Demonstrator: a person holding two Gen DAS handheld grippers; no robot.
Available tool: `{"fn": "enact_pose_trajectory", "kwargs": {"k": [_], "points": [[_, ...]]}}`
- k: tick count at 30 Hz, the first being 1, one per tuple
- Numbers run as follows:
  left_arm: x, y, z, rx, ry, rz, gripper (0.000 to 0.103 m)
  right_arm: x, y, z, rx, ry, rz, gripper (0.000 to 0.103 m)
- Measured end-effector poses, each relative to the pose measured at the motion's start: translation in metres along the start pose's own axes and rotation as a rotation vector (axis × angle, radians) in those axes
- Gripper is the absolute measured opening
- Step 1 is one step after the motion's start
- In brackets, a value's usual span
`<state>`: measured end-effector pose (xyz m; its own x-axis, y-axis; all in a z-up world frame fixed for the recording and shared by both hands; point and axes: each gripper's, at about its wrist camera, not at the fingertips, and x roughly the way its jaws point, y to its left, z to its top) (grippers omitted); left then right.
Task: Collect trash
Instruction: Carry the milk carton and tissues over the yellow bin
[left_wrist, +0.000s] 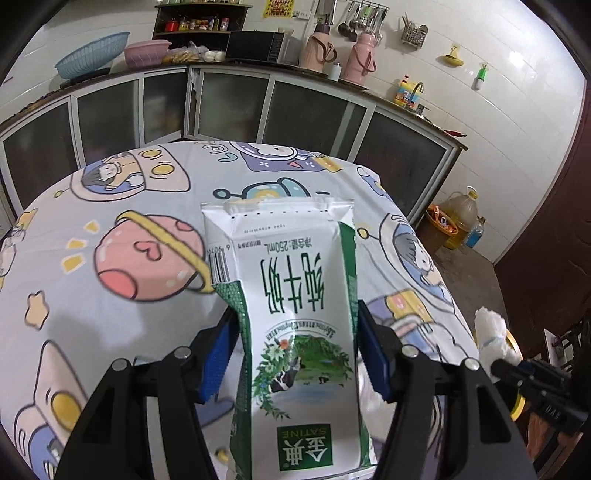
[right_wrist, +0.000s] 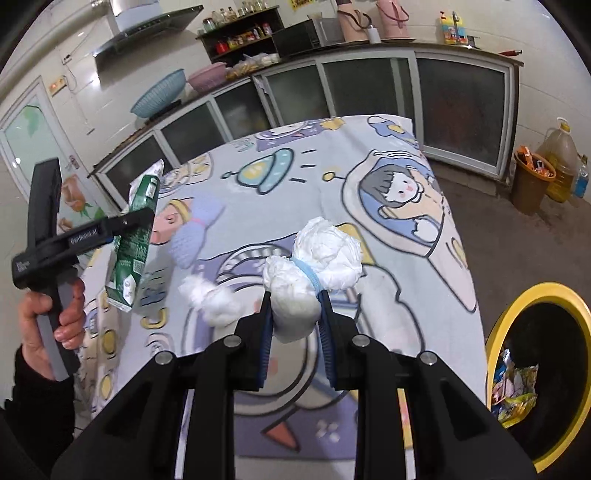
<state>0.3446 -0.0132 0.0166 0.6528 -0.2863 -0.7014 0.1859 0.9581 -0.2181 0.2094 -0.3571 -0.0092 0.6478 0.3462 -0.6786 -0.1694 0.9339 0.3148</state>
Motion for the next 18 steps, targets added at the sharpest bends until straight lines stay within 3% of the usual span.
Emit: {"fn": "enact_pose_trajectory", "kwargs": {"k": [8, 18], "points": [[-0.033, 0.005, -0.046, 0.008, -0.007, -0.023, 0.059, -0.022, 0.009, -0.031, 0.016, 0.002, 0.032, 0.023], [-0.037, -0.005, -0.082, -0.003, 0.019, -0.072, 0.059, -0.036, 0.000, -0.056, 0.046, 0.004, 0.031, 0.023]]}}
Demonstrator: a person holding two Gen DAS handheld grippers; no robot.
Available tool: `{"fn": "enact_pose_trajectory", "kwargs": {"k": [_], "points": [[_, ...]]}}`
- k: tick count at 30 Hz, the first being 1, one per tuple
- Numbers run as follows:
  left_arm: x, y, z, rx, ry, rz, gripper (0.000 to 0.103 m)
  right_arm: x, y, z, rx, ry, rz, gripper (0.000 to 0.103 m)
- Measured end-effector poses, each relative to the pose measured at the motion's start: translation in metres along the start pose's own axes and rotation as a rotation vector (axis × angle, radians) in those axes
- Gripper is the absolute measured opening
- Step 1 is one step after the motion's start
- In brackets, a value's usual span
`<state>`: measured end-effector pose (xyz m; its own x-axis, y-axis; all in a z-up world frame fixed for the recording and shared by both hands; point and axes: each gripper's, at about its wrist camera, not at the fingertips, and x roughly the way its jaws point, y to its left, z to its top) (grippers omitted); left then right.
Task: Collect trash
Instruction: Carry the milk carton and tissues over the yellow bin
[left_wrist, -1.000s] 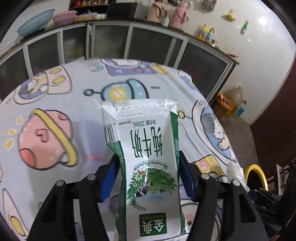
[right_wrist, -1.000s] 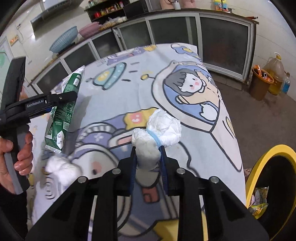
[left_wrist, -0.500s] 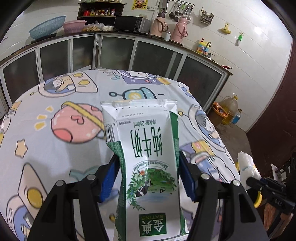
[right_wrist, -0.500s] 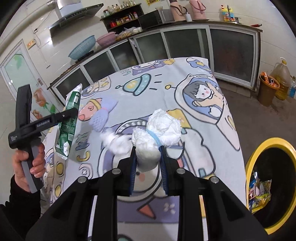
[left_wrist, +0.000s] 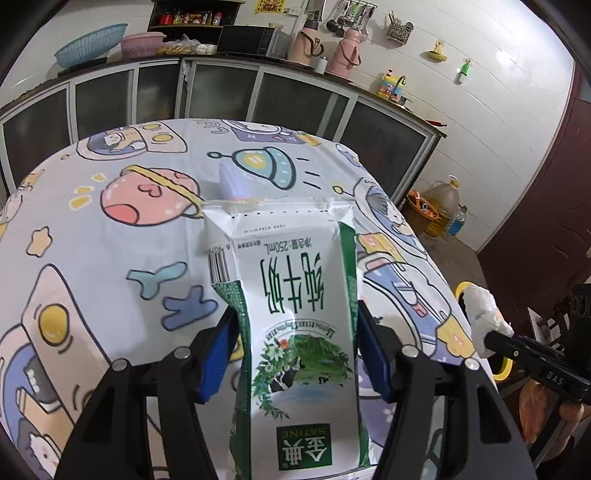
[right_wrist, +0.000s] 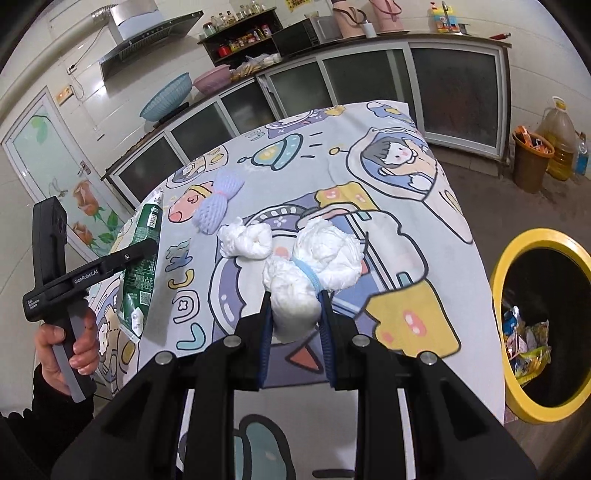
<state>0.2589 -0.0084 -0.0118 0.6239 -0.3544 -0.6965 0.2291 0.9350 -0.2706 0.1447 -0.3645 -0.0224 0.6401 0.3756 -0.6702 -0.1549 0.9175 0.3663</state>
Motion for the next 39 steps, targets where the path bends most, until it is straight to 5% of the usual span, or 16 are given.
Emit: {"fn": "enact_pose_trajectory", "kwargs": {"k": [39], "points": [[0.052, -0.204, 0.007, 0.302, 0.069, -0.206, 0.059, -0.070, -0.115, -0.014, 0.162, -0.121, -0.121, 0.023]]}}
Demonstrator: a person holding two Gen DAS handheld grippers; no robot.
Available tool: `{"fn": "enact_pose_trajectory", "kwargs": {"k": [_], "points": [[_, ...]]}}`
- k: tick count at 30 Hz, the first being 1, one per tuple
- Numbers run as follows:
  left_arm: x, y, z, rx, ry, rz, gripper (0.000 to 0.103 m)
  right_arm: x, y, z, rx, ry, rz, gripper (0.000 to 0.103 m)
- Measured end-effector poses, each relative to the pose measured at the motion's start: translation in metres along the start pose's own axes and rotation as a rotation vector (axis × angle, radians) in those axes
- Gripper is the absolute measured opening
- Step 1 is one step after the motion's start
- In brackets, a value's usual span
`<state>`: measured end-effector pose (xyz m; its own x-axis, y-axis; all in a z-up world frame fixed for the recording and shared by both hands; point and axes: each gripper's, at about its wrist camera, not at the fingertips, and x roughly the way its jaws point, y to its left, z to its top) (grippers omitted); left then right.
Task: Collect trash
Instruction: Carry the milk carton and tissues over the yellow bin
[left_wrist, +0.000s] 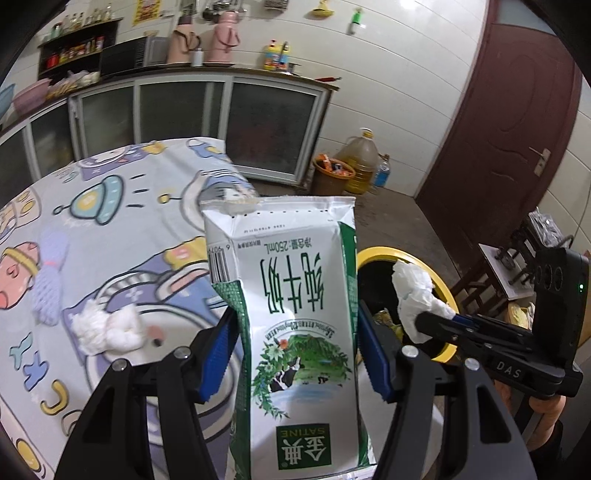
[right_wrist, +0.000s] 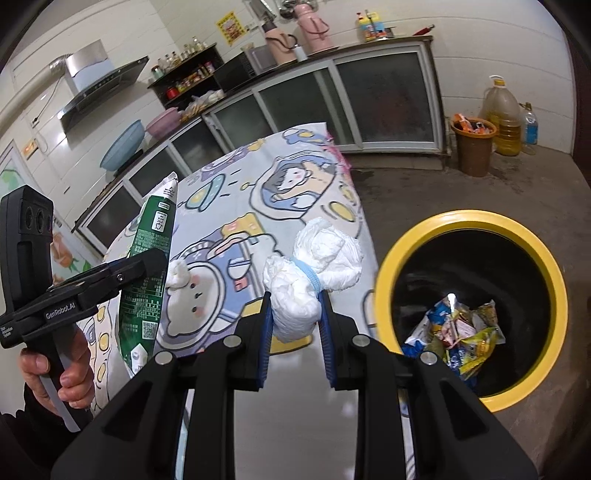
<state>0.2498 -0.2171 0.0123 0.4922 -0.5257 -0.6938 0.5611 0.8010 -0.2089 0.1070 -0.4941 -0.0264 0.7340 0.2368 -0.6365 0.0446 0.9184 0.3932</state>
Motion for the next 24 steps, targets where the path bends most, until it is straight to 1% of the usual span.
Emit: {"fn": "enact_pose_trajectory", "kwargs": {"k": [9, 16, 24], "points": [[0.029, -0.044, 0.011, 0.063, 0.028, -0.042, 0.059, -0.012, -0.036, 0.003, 0.040, -0.031, -0.057, 0.023], [0.054, -0.072, 0.024, 0.101, 0.040, -0.080, 0.059, -0.018, -0.071, 0.004, 0.102, -0.051, -0.102, 0.023], [0.088, -0.113, 0.033, 0.152, 0.067, -0.122, 0.059, -0.016, -0.106, -0.001, 0.166, -0.052, -0.161, 0.023]]}}
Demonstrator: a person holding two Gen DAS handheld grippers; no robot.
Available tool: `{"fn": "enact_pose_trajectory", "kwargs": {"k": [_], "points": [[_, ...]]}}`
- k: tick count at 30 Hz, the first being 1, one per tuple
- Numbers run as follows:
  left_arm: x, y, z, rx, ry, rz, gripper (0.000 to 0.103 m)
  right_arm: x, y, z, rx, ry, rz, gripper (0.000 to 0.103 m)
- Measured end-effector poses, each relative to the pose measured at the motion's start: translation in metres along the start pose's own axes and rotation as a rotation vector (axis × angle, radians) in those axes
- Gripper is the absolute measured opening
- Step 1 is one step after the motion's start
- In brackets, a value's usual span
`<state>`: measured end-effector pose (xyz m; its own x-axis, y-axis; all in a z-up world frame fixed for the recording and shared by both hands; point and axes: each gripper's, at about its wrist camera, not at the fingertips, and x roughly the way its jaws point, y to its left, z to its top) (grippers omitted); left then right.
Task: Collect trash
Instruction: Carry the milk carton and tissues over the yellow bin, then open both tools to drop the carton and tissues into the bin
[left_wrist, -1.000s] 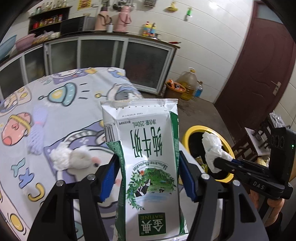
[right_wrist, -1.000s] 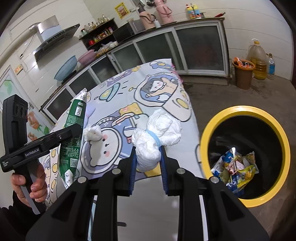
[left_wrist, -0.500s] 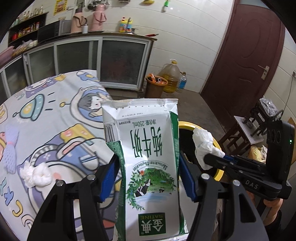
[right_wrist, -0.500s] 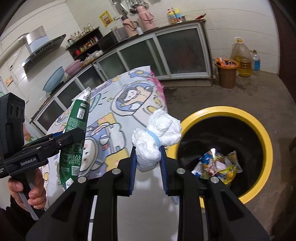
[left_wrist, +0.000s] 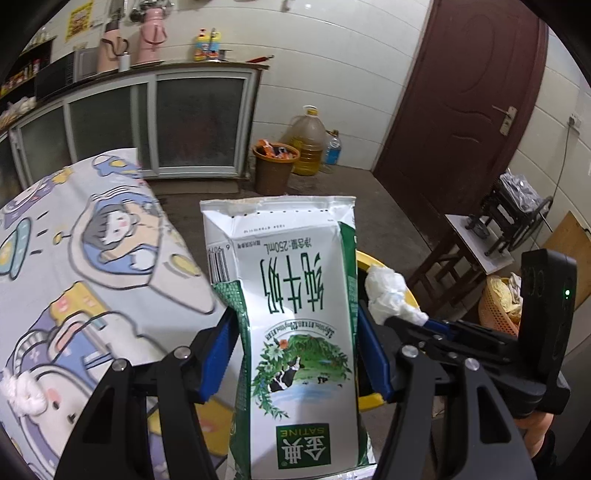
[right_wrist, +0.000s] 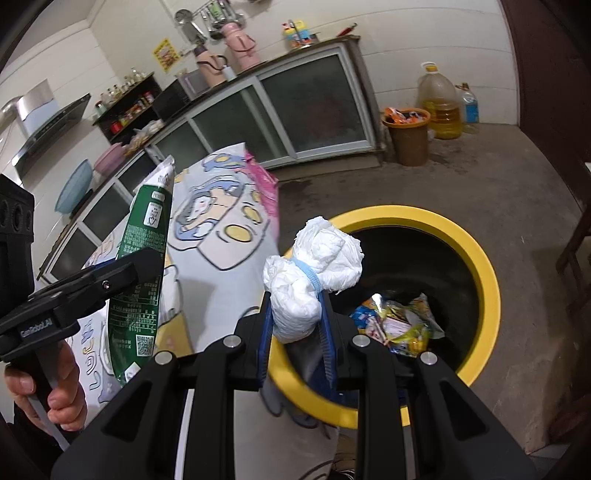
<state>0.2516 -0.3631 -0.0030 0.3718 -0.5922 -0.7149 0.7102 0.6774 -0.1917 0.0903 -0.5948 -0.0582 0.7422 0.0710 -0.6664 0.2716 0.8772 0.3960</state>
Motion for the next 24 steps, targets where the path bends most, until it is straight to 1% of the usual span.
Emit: {"fn": "enact_pose_trajectory", "kwargs": {"k": [5, 11, 17, 20, 21, 22, 23, 24], "points": [[0.026, -0.015, 0.004, 0.011, 0.030, -0.010, 0.059, 0.010, -0.021, -0.001, 0.041, 0.022, -0.027, 0.023], [0.058, -0.013, 0.001, -0.051, 0.078, -0.033, 0.059, 0.021, -0.038, -0.004, 0.081, 0.045, -0.052, 0.023], [0.072, -0.020, 0.001, -0.058, 0.095, -0.039, 0.059, 0.025, -0.048, -0.004, 0.102, 0.047, -0.067, 0.024], [0.071, -0.022, 0.004, -0.069, 0.085, -0.054, 0.060, 0.024, -0.055, -0.003, 0.134, 0.044, -0.078, 0.029], [0.070, -0.021, 0.005, -0.077, 0.082, -0.060, 0.062, 0.024, -0.055, -0.003, 0.134, 0.044, -0.078, 0.039], [0.069, -0.019, 0.006, -0.087, 0.077, -0.063, 0.069, 0.023, -0.059, -0.002, 0.151, 0.043, -0.089, 0.045], [0.066, -0.017, 0.006, -0.094, 0.069, -0.067, 0.076, 0.021, -0.062, -0.002, 0.158, 0.039, -0.100, 0.046], [0.065, -0.017, 0.006, -0.099, 0.063, -0.068, 0.079, 0.020, -0.066, -0.002, 0.162, 0.039, -0.122, 0.047]]}}
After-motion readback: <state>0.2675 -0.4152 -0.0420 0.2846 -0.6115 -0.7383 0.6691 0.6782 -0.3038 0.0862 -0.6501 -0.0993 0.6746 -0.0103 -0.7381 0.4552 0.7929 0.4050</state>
